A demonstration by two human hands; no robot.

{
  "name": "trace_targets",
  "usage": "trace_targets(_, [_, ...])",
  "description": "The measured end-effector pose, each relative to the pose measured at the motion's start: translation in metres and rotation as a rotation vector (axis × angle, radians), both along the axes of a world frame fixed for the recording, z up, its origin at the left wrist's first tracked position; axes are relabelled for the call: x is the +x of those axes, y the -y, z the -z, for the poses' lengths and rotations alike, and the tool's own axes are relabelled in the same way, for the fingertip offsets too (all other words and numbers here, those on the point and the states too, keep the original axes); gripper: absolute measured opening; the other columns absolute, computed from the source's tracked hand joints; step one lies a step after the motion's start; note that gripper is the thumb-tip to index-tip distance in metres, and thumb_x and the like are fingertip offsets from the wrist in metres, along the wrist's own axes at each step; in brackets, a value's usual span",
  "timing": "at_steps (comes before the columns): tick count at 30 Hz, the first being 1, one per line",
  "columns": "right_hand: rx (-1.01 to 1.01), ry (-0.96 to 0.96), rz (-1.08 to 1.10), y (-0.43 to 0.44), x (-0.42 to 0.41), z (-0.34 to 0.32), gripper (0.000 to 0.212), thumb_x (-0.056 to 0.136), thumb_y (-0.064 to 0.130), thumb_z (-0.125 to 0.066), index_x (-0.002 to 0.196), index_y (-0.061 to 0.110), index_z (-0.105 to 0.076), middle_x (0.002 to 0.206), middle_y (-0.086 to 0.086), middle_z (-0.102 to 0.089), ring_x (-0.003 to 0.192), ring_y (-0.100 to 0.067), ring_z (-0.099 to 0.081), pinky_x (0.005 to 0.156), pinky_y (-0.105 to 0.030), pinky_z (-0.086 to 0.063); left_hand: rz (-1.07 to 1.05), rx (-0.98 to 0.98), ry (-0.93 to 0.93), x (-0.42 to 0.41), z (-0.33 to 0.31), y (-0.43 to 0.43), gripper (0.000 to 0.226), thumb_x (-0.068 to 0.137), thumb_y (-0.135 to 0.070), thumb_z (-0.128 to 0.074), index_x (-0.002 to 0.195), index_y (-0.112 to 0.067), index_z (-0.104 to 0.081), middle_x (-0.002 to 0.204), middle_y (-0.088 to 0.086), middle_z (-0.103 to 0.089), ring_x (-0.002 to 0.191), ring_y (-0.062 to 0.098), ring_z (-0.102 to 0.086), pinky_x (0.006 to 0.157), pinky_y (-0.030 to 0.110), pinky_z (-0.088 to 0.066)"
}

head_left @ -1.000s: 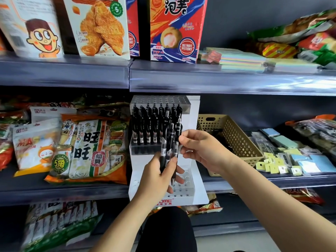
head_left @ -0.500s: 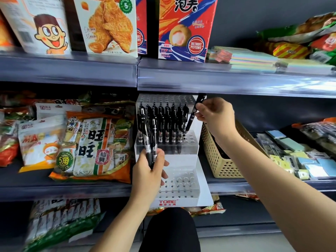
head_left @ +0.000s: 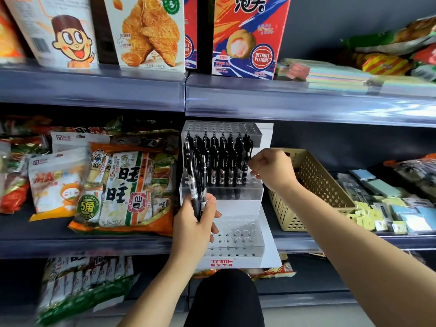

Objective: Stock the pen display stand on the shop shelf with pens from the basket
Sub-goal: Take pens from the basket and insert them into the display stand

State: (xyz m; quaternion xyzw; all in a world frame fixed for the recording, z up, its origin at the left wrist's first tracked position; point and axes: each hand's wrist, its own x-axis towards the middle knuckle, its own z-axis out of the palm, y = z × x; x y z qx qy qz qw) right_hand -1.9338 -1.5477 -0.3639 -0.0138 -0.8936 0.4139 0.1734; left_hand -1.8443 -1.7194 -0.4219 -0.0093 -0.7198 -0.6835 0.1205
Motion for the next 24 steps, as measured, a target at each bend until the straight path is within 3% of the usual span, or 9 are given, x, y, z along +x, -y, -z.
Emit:
trace_targets(4, [0.014, 0.021, -0.011, -0.001, 0.001, 0.002, 0.005, 0.084, 0.016, -0.066, 0.086, 0.012, -0.063, 0.069, -0.002, -0.066, 0.059, -0.013, -0.061, 0.071, -0.032, -0.054, 0.020, -0.002, 0.006, 0.001, -0.002, -0.002, 0.010, 0.093, -0.027, -0.053, 0.090, -0.017, -0.056, 0.068, 0.000, -0.063, 0.045, 0.009, -0.052, 0.040, 0.021, -0.041])
trace_targets(6, [0.023, 0.000, -0.015, 0.001, 0.000, 0.000, 0.015, 0.083, 0.019, -0.067, 0.094, 0.013, -0.061, 0.076, 0.000, -0.066, 0.059, -0.012, -0.059, 0.069, -0.030, -0.051, 0.022, -0.004, 0.010, 0.001, -0.003, -0.002, 0.011, 0.093, -0.027, -0.053, 0.090, -0.017, -0.056, 0.068, 0.000, -0.063, 0.045, 0.009, -0.052, 0.040, 0.021, -0.041])
trace_targets(9, [-0.009, -0.063, -0.007, 0.003, -0.001, -0.007, 0.012, 0.083, 0.021, -0.066, 0.092, 0.016, -0.060, 0.081, 0.000, -0.067, 0.073, -0.020, -0.065, 0.075, -0.039, -0.055, 0.021, -0.003, 0.014, 0.001, -0.003, -0.003, 0.010, 0.093, -0.026, -0.054, 0.090, -0.017, -0.056, 0.067, -0.001, -0.063, 0.045, 0.009, -0.052, 0.039, 0.021, -0.041])
trace_targets(12, [-0.058, -0.065, -0.006, 0.004, -0.004, -0.011, 0.008, 0.083, 0.016, -0.067, 0.082, 0.014, -0.060, 0.075, -0.002, -0.066, 0.075, -0.025, -0.067, 0.076, -0.045, -0.056, 0.018, -0.004, 0.015, 0.002, -0.004, -0.003, 0.010, 0.093, -0.026, -0.054, 0.090, -0.017, -0.056, 0.067, -0.001, -0.063, 0.045, 0.009, -0.052, 0.039, 0.021, -0.041])
trace_targets(15, [-0.106, -0.037, -0.012, 0.002, -0.005, -0.012, 0.006, 0.085, 0.009, -0.065, 0.080, 0.010, -0.061, 0.065, -0.001, -0.063, 0.063, -0.018, -0.065, 0.077, -0.043, -0.056, 0.014, -0.007, 0.022, 0.002, -0.004, -0.003, 0.011, 0.093, -0.027, -0.054, 0.089, -0.017, -0.055, 0.067, -0.001, -0.063, 0.045, 0.008, -0.052, 0.040, 0.021, -0.041])
trace_targets(20, [-0.059, 0.002, -0.019, 0.001, -0.005, -0.011, 0.009, 0.088, 0.008, -0.061, 0.087, 0.001, -0.066, 0.079, -0.016, -0.069, 0.058, -0.011, -0.063, 0.074, -0.036, -0.057, 0.013, -0.016, 0.027, 0.001, -0.003, -0.004, 0.011, 0.093, -0.027, -0.054, 0.091, -0.016, -0.056, 0.066, -0.001, -0.063, 0.044, 0.009, -0.052, 0.039, 0.020, -0.041])
trace_targets(24, [0.023, -0.005, -0.023, 0.000, -0.004, -0.009, 0.012, 0.089, 0.010, -0.060, 0.085, 0.002, -0.068, 0.078, -0.016, -0.070, 0.057, -0.011, -0.061, 0.068, -0.027, -0.052, 0.019, -0.024, 0.026, 0.002, -0.004, -0.006, 0.014, 0.093, -0.028, -0.054, 0.090, -0.015, -0.056, 0.065, -0.002, -0.063, 0.045, 0.009, -0.052, 0.039, 0.021, -0.041])
